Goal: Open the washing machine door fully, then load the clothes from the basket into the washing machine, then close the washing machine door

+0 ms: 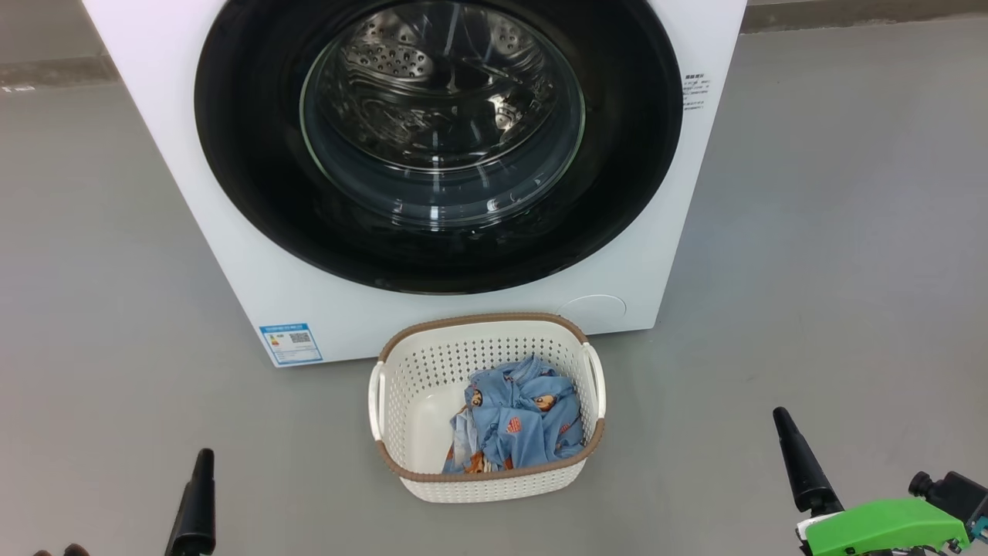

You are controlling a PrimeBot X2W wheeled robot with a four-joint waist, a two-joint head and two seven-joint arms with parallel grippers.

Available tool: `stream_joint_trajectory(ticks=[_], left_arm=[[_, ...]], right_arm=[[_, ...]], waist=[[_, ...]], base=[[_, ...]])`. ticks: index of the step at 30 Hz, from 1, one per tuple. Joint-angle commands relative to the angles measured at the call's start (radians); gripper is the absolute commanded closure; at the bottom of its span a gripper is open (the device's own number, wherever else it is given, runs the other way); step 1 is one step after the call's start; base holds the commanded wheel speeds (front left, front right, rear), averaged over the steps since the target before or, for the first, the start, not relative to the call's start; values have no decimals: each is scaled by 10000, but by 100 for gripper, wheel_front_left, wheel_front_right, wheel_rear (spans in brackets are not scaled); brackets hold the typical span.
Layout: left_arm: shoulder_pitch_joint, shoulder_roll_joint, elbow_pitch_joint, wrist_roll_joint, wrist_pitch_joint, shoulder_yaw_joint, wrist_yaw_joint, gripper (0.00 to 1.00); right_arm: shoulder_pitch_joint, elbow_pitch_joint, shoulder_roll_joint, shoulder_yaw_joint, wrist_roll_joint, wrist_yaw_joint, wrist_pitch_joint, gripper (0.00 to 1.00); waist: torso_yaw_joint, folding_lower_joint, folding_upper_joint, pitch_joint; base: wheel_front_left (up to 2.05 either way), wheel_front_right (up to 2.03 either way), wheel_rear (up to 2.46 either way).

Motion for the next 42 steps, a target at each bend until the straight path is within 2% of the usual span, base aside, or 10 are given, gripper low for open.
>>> stream_joint_trajectory(ticks=[1, 42], left_arm=[[-218, 259, -309, 268, -141, 105, -43, 0], [-80, 896, 19, 5353, -1354, -352, -83, 0]], right_arm=[[-423, -290, -178, 116, -360, -4, -142, 0], [-1104, 638, -678, 865, -5840, -8, -1342, 0]], waist=[[0, -1, 0, -2], [27, -1, 0, -175]], base=[[0, 0, 0], [0, 0, 0]])
